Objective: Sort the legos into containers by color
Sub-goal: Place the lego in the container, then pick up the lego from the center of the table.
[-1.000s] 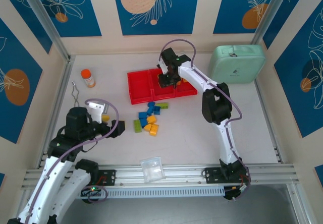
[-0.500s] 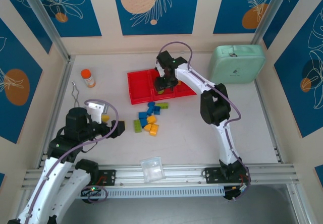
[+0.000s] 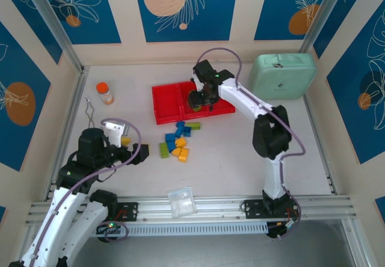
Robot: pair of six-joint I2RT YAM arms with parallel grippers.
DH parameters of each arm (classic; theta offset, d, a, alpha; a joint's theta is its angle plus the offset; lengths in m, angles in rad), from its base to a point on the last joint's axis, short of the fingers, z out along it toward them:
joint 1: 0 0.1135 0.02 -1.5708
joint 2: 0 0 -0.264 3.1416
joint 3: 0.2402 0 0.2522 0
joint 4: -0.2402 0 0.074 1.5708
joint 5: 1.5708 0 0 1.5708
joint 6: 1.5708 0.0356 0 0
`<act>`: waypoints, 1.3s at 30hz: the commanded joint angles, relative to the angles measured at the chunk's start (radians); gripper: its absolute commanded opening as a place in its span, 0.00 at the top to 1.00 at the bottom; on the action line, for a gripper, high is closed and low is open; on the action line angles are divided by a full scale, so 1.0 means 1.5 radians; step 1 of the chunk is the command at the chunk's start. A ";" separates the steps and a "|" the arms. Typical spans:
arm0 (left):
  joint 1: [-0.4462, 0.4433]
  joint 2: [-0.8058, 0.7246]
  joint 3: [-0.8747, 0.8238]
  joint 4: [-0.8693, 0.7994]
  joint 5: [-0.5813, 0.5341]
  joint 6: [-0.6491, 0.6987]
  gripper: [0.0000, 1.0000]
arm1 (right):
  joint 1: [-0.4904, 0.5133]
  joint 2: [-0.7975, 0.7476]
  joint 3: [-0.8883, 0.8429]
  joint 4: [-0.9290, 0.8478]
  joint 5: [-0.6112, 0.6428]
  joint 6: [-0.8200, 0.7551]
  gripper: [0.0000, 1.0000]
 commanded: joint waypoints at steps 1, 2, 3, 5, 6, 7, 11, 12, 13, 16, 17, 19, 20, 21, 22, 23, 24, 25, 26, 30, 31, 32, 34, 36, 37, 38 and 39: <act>-0.008 -0.001 -0.003 0.006 -0.002 0.007 0.01 | 0.004 -0.085 -0.087 0.038 -0.032 0.070 0.31; -0.009 -0.001 -0.003 0.006 -0.002 0.007 0.01 | 0.004 -0.103 -0.110 0.040 -0.030 0.090 0.30; -0.008 0.001 -0.003 0.006 -0.002 0.007 0.01 | 0.005 -0.118 -0.137 0.044 -0.033 0.109 0.30; -0.008 0.002 -0.003 0.007 -0.001 0.007 0.01 | 0.010 -0.153 -0.191 0.064 -0.035 0.138 0.27; -0.009 0.004 -0.003 0.007 0.000 0.006 0.01 | 0.016 -0.170 -0.218 0.076 -0.023 0.162 0.24; -0.008 0.006 -0.002 0.007 0.000 0.007 0.01 | 0.021 -0.186 -0.243 0.087 -0.023 0.179 0.23; -0.009 0.011 -0.002 0.007 0.002 0.007 0.00 | 0.057 -0.221 -0.319 0.142 -0.008 0.280 0.10; -0.009 0.011 -0.001 0.007 0.002 0.007 0.01 | 0.071 -0.222 -0.330 0.156 0.002 0.314 0.05; -0.008 0.011 -0.002 0.007 0.001 0.007 0.01 | 0.084 -0.219 -0.334 0.159 0.015 0.341 0.04; -0.009 0.008 -0.001 0.006 -0.002 0.007 0.01 | 0.130 -0.191 -0.333 0.170 0.084 0.420 0.04; -0.008 0.007 -0.001 0.005 -0.002 0.006 0.01 | 0.140 -0.183 -0.331 0.177 0.094 0.437 0.05; -0.008 0.003 -0.002 0.005 -0.003 0.007 0.01 | 0.153 -0.163 -0.327 0.194 0.120 0.470 0.06; -0.009 0.002 -0.002 0.005 -0.002 0.006 0.01 | 0.155 -0.150 -0.322 0.199 0.131 0.483 0.07; -0.009 0.001 -0.002 0.005 -0.002 0.007 0.01 | 0.155 -0.136 -0.311 0.198 0.134 0.490 0.08; -0.010 -0.001 -0.002 0.005 -0.001 0.007 0.01 | 0.155 -0.118 -0.297 0.194 0.139 0.494 0.08; -0.010 -0.001 -0.001 0.005 -0.001 0.007 0.01 | 0.155 -0.102 -0.285 0.193 0.140 0.488 0.09; -0.009 -0.001 -0.002 0.005 0.000 0.007 0.01 | 0.156 -0.082 -0.266 0.183 0.143 0.480 0.10; -0.009 -0.002 -0.002 0.005 0.001 0.007 0.01 | 0.156 -0.066 -0.248 0.168 0.151 0.478 0.11; -0.011 -0.001 -0.001 0.005 0.002 0.006 0.01 | 0.156 -0.048 -0.233 0.156 0.159 0.475 0.12; -0.011 -0.006 -0.002 0.005 0.002 0.006 0.01 | 0.157 -0.008 -0.208 0.145 0.185 0.490 0.16; -0.010 -0.007 -0.002 0.006 0.002 0.006 0.01 | 0.157 0.000 -0.203 0.137 0.190 0.503 0.18; -0.010 -0.008 -0.003 0.006 0.002 0.007 0.01 | 0.156 0.008 -0.197 0.131 0.190 0.511 0.19; -0.010 -0.007 -0.003 0.006 0.002 0.007 0.01 | 0.158 0.021 -0.188 0.119 0.194 0.527 0.20; -0.011 -0.006 -0.002 0.006 0.004 0.008 0.01 | 0.160 0.027 -0.187 0.120 0.193 0.531 0.21; -0.011 -0.006 -0.003 0.007 0.005 0.007 0.01 | 0.160 0.029 -0.187 0.121 0.194 0.532 0.21; -0.012 -0.007 -0.003 0.006 0.004 0.007 0.01 | 0.161 0.031 -0.190 0.123 0.195 0.533 0.22; -0.011 -0.007 -0.002 0.007 0.005 0.007 0.01 | 0.162 0.031 -0.192 0.124 0.195 0.532 0.23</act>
